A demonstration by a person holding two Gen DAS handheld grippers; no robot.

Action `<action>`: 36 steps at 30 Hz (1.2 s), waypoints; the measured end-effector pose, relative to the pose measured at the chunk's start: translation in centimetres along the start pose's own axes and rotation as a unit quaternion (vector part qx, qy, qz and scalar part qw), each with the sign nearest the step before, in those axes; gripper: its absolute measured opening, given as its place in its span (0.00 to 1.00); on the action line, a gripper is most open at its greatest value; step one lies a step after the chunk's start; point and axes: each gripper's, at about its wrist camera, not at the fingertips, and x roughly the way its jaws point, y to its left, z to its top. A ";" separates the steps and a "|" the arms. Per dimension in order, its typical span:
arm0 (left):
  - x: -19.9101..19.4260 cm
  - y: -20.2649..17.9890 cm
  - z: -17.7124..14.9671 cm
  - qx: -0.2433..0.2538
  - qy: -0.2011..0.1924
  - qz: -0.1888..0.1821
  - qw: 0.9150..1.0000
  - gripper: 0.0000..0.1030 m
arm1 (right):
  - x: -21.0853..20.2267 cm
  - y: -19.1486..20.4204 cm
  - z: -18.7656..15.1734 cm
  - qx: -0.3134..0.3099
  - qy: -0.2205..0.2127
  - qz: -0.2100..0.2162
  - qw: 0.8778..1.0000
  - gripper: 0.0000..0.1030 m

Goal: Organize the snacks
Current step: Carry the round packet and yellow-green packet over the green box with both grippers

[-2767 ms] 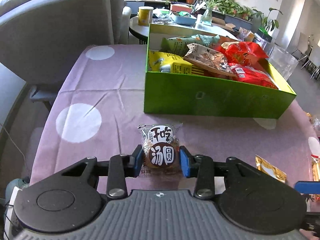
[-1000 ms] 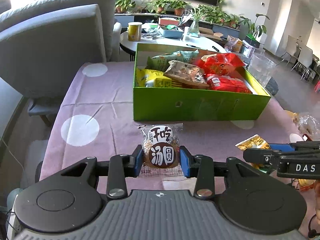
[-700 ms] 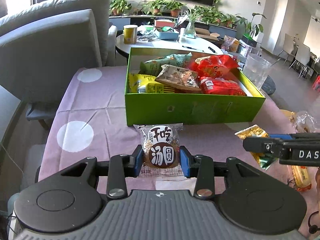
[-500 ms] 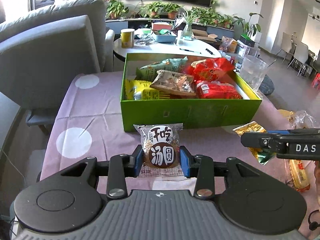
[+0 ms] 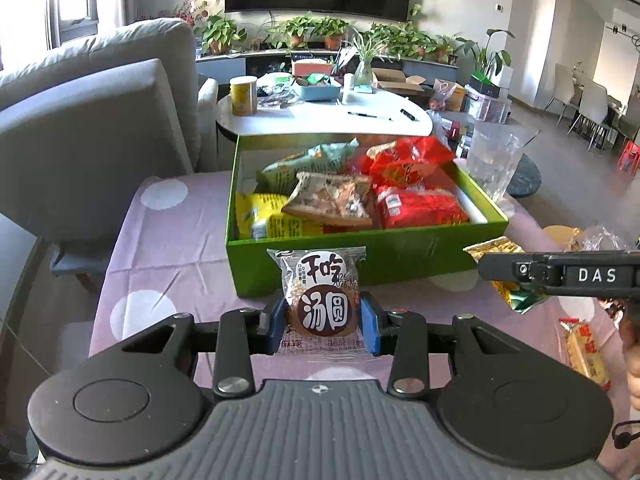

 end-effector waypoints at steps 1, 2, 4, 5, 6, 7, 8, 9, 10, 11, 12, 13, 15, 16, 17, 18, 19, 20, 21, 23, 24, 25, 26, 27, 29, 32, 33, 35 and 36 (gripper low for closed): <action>0.0 0.0 0.2 0.001 -0.003 0.001 1.000 0.34 | 0.1 -0.1 0.2 0.001 -0.001 0.000 1.000 0.75; 0.0 -0.1 0.5 0.004 -0.005 0.001 1.000 0.34 | 0.1 -0.2 0.3 0.002 -0.003 0.000 1.000 0.75; 0.0 -0.2 1.2 0.007 -0.011 0.000 1.000 0.34 | 0.2 -0.3 0.6 0.003 -0.005 0.001 1.000 0.75; 0.1 -0.2 1.7 0.008 -0.014 -0.003 1.000 0.34 | 0.2 -0.3 0.8 0.004 -0.006 0.001 1.000 0.75; 0.2 -0.2 2.1 0.008 -0.016 -0.005 1.000 0.34 | 0.2 -0.4 0.9 0.003 -0.007 0.001 1.000 0.75; 0.5 -0.1 2.7 0.006 -0.016 -0.007 1.000 0.34 | 0.2 -0.5 1.0 0.003 -0.008 0.001 1.000 0.75; 0.8 0.1 3.2 0.003 -0.016 -0.009 1.000 0.34 | 0.3 -0.5 1.1 0.003 -0.009 0.001 1.000 0.75; 1.1 0.2 3.6 0.001 -0.017 -0.008 1.000 0.34 | 0.4 -0.5 1.3 0.003 -0.010 0.001 1.000 0.75; 1.5 0.3 4.1 0.000 -0.017 -0.007 1.000 0.34 | 0.4 -0.5 1.4 0.003 -0.011 0.001 1.000 0.75; 1.8 0.4 4.5 0.000 -0.017 -0.006 1.000 0.34 | 0.5 -0.5 1.6 0.003 -0.012 0.001 1.000 0.75; 2.3 0.5 5.0 -0.002 -0.017 -0.006 1.000 0.34 | 0.6 -0.5 1.7 0.003 -0.012 0.001 1.000 0.75; 2.8 0.6 5.6 -0.004 -0.014 -0.007 1.000 0.34 | 0.7 -0.6 1.7 0.004 -0.013 0.002 1.000 0.75; 4.1 1.0 6.9 -0.009 -0.009 -0.008 1.000 0.34 | 0.9 -0.8 1.8 0.005 -0.012 0.002 1.000 0.75; 4.8 1.2 7.6 -0.010 -0.006 -0.007 1.000 0.34 | 1.0 -0.8 1.9 0.006 -0.012 0.003 1.000 0.75; 5.4 1.4 8.1 -0.011 -0.004 -0.005 1.000 0.34 | 1.1 -0.9 1.9 0.007 -0.011 0.003 1.000 0.75; 6.2 1.5 8.8 -0.010 -0.002 -0.002 1.000 0.34 | 1.2 -1.0 1.9 0.009 -0.010 0.003 1.000 0.75; 6.8 1.7 9.2 -0.009 0.000 0.001 1.000 0.34 | 1.4 -1.1 1.9 0.011 -0.011 0.003 1.000 0.75; 7.5 1.7 9.7 -0.008 0.001 0.005 1.000 0.34 | 1.5 -1.2 2.0 0.012 -0.011 0.002 1.000 0.75; 8.1 1.9 10.1 -0.008 0.003 0.007 1.000 0.34 | 1.6 -1.3 2.1 0.012 -0.011 0.001 1.000 0.75; 9.5 2.4 11.0 -0.013 0.006 0.011 1.000 0.34 | 1.8 -1.5 2.3 0.015 -0.012 -0.001 1.000 0.75; 10.2 2.7 11.5 -0.016 0.008 0.012 1.000 0.34 | 2.0 -1.7 2.5 0.016 -0.014 -0.002 1.000 0.75; 10.8 3.0 11.8 -0.018 0.010 0.013 1.000 0.34 | 2.0 -1.9 2.8 0.018 -0.015 -0.002 1.000 0.75; 11.3 3.2 12.1 -0.018 0.013 0.013 1.000 0.34 | 2.2 -2.0 3.0 0.018 -0.017 -0.003 1.000 0.75; 12.1 3.5 12.6 -0.018 0.016 0.013 1.000 0.34 | 2.3 -2.0 3.3 0.017 -0.019 -0.002 1.000 0.75; 13.3 3.8 13.2 -0.018 0.021 0.019 0.999 0.34 | 2.4 -1.9 3.9 0.011 -0.026 -0.001 1.000 0.75; 14.8 4.1 14.0 -0.020 0.030 0.025 0.999 0.34 | 2.8 -1.7 4.7 0.009 -0.037 0.006 0.999 0.75; 15.3 4.2 14.2 -0.019 0.031 0.026 0.999 0.34 | 2.9 -1.7 4.9 0.010 -0.039 0.010 0.999 0.75; 16.0 4.4 14.5 -0.020 0.035 0.031 0.999 0.34 | 3.4 -1.4 5.5 0.009 -0.043 0.017 0.999 0.75; 16.4 4.5 14.6 -0.020 0.038 0.032 0.999 0.34 | 3.7 -1.3 5.7 0.006 -0.045 0.018 0.999 0.75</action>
